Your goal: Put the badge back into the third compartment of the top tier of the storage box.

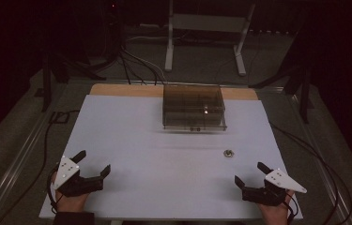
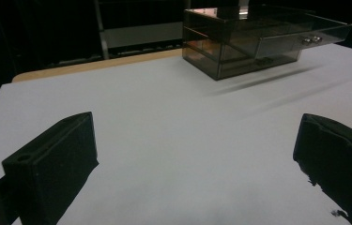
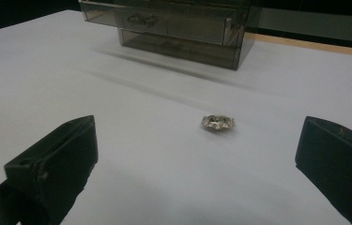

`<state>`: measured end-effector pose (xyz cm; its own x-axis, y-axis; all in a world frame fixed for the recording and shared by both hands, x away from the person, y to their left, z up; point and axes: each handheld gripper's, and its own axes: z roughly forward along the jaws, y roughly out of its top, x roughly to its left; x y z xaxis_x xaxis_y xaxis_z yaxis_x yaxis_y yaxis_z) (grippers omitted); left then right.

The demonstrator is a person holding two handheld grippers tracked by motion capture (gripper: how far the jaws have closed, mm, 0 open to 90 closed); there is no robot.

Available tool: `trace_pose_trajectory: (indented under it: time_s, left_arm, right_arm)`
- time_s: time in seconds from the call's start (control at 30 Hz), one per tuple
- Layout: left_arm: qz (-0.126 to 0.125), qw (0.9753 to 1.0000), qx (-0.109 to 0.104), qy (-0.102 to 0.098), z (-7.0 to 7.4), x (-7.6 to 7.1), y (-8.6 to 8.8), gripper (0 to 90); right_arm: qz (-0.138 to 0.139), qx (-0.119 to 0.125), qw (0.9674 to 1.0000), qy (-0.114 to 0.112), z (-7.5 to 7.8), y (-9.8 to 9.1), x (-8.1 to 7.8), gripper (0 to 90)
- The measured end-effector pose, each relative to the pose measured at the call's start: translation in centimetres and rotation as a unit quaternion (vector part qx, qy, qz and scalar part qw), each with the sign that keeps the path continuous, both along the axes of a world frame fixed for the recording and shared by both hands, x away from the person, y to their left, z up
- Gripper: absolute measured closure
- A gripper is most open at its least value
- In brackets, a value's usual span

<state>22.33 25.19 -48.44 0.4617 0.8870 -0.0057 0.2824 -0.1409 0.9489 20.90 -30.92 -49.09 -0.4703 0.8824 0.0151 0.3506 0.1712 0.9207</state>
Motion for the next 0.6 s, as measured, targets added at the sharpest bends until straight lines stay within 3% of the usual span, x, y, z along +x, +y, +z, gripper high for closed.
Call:
trace_pose_trajectory:
  time_s: [0.33,0.6]
  left_arm:
    - [0.007,0.9999,0.006,0.006,-0.41,0.21,0.06,0.8]
    - [0.014,0.9996,-0.022,0.007,-0.64,0.26,0.57,0.8]
  right_arm:
    - [-0.004,0.001,1.0,0.003,-0.06,-0.04,-0.01,0.0]
    - [-0.006,0.005,1.0,0.001,0.14,-0.1,-0.14,0.0]
